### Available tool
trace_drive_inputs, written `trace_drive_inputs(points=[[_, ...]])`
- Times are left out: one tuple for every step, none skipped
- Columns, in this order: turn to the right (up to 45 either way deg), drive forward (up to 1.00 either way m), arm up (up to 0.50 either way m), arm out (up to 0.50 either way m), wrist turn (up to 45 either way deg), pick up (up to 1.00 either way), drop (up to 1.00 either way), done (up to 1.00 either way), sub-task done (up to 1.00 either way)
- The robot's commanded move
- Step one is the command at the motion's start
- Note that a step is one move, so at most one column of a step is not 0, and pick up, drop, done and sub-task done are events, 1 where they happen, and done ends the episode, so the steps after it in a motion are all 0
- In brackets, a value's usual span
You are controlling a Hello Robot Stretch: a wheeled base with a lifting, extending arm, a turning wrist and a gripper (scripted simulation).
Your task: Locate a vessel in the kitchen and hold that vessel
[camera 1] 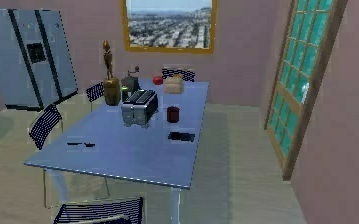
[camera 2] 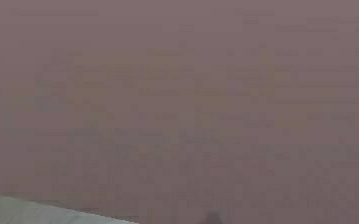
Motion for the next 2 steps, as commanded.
trace_drive_inputs(points=[[18.0,0.0,0.0,0.0,0.0,0.0,0.0,0.0,0.0],[0.0,0.7,0.0,0.0,0.0,0.0,0.0,0.0,0.0]])
